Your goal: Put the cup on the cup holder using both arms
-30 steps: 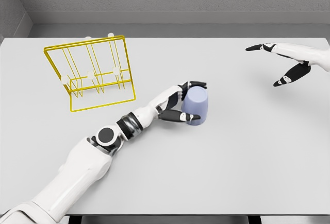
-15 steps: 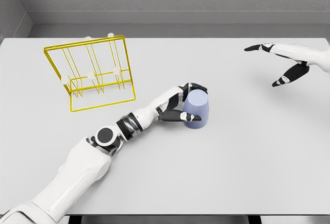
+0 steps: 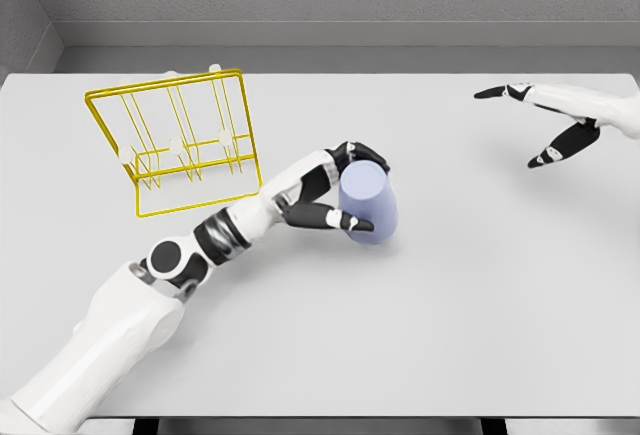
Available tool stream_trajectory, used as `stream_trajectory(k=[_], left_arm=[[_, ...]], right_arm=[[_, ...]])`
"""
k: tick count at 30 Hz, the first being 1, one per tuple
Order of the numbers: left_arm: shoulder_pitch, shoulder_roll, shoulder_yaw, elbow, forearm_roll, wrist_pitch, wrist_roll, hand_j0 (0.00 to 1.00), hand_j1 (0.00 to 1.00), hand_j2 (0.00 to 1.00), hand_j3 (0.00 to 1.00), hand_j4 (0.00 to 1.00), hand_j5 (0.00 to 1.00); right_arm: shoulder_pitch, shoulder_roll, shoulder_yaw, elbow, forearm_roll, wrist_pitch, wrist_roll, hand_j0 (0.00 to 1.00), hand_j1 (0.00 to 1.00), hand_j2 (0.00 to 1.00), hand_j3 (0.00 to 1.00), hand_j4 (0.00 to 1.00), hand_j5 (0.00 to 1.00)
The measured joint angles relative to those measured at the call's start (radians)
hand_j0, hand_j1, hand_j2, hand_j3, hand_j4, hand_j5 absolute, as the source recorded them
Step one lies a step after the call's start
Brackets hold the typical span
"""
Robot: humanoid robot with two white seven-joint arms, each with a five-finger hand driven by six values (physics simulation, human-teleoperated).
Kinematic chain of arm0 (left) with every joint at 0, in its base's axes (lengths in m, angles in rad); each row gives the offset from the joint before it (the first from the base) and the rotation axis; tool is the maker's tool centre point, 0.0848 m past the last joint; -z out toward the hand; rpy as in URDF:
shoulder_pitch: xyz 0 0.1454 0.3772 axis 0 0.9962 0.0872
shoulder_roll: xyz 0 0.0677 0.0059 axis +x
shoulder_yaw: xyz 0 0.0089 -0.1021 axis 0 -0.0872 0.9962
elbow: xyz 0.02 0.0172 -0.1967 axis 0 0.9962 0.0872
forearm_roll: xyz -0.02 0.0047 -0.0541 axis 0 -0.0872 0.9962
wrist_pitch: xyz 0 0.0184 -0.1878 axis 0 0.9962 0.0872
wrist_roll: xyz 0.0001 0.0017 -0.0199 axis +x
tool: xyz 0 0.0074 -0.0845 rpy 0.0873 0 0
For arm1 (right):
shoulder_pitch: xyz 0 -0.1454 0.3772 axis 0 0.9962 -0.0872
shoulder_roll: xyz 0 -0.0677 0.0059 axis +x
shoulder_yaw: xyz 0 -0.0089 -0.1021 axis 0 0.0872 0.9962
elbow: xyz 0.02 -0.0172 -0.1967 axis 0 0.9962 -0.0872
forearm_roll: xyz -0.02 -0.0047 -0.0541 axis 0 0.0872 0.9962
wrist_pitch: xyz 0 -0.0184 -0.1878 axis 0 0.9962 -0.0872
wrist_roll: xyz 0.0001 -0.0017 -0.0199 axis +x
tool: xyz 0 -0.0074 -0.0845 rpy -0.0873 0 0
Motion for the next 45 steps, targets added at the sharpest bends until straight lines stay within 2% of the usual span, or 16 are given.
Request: stream_trajectory(k=[7, 11, 16, 21, 29, 36, 45], left_arm=[[0.055, 0.18, 0.001, -0.196, 0.112, 0.001, 0.006, 0.42, 0.42, 0.42, 0.42, 0.42, 0.42], [0.094, 0.263, 0.019, -0.27, 0.149, 0.0, 0.007, 0.42, 0.42, 0.42, 0.42, 0.42, 0.42], [0.1, 0.362, 0.058, -0.335, 0.199, 0.0, 0.008, 0.42, 0.42, 0.42, 0.42, 0.42, 0.42], [0.097, 0.429, 0.103, -0.36, 0.246, -0.001, 0.008, 0.42, 0.42, 0.42, 0.42, 0.42, 0.42], [0.087, 0.474, 0.152, -0.38, 0.301, -0.003, 0.007, 0.41, 0.41, 0.41, 0.41, 0.41, 0.41], [0.032, 0.484, 0.171, -0.375, 0.334, -0.003, 0.015, 0.41, 0.41, 0.41, 0.41, 0.41, 0.41], [-0.023, 0.482, 0.172, -0.346, 0.337, 0.001, 0.04, 0.4, 0.4, 0.4, 0.4, 0.4, 0.4]], right_arm=[[0.0, 0.0, 0.0, 0.0, 0.0, 0.0, 0.0, 1.0, 1.0, 1.0, 1.0, 1.0, 1.0], [0.0, 0.0, 0.0, 0.0, 0.0, 0.0, 0.0, 1.0, 1.0, 1.0, 1.0, 1.0, 1.0], [0.0, 0.0, 0.0, 0.0, 0.0, 0.0, 0.0, 1.0, 1.0, 1.0, 1.0, 1.0, 1.0], [0.0, 0.0, 0.0, 0.0, 0.0, 0.0, 0.0, 1.0, 1.0, 1.0, 1.0, 1.0, 1.0], [0.0, 0.0, -0.001, 0.0, 0.0, 0.0, 0.0, 1.0, 1.0, 1.0, 1.0, 1.0, 1.0], [0.0, 0.0, -0.001, 0.0, 0.0, 0.0, 0.0, 1.0, 1.0, 1.0, 1.0, 1.0, 1.0], [0.002, 0.0, -0.002, 0.0, 0.0, 0.0, 0.0, 1.0, 1.0, 1.0, 1.0, 1.0, 1.0]])
